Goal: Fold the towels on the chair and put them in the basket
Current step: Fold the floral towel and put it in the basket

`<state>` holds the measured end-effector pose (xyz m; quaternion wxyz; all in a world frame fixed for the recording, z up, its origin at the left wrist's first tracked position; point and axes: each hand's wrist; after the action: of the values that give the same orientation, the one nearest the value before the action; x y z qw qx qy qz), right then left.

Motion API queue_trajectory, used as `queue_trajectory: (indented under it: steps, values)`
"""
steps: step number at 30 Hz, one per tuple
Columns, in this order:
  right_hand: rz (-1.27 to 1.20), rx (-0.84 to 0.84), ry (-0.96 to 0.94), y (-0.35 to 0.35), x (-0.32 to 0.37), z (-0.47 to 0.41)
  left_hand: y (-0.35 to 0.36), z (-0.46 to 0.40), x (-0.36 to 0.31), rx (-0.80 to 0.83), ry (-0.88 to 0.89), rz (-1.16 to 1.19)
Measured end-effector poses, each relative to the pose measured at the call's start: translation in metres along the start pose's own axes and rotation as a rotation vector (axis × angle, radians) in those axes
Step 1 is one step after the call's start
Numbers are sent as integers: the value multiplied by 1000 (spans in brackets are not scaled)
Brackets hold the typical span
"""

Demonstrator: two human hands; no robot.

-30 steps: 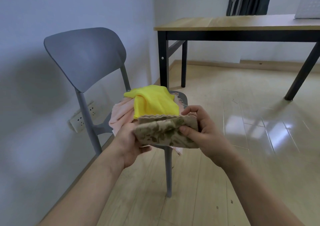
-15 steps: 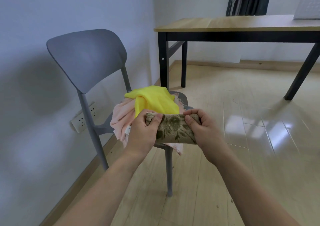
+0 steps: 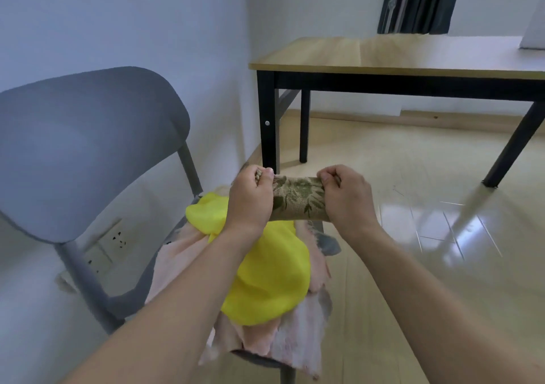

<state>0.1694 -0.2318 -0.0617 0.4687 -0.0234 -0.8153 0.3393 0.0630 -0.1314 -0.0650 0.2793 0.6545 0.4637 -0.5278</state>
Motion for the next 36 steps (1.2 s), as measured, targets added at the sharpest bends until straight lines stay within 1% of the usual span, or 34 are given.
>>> queue_trajectory:
  steps: [3, 6, 9, 13, 15, 18, 21, 23, 25, 28, 31, 36]
  values:
    - [-28, 60, 122, -6, 14, -37, 8, -34, -17, 14, -131, -6]
    - [-190, 154, 354, -39, 44, -76, 13, -63, -72, 70, -192, -68]
    - [-251, 200, 513, -98, 95, -113, 19, -89, -154, 106, -231, -100]
    - [-200, 162, 554, -200, 181, -146, 28, -105, -292, 152, -294, -137]
    - [-178, 193, 612, -250, 219, -156, 29, -103, -359, 153, -327, -136]
    - [-242, 300, 841, -311, 261, -166, 28, -97, -438, 146, -320, -163]
    - [-389, 425, 1030, -348, 286, -174, 33, -94, -481, 142, -292, -150]
    - [-385, 485, 1051, -357, 289, -178, 41, -94, -491, 149, -281, -180]
    - [-366, 492, 1038, -363, 284, -184, 53, -98, -491, 155, -265, -199]
    - [-427, 436, 985, -380, 266, -199, 79, -105, -487, 169, -303, -136]
    - [-444, 356, 875, -404, 241, -225, 115, -113, -494, 190, -338, -110]
    - [-402, 356, 747, -452, 190, -289, 196, -129, -512, 197, -400, -35]
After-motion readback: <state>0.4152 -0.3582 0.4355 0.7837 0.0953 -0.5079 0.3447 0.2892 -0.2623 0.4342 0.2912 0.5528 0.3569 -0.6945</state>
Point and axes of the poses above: each hand's wrist, its own z-axis away from the middle knuckle, its own y-axis out of the palm, x = y × z, and after that the axes turned 12 degrees about z, right-handed
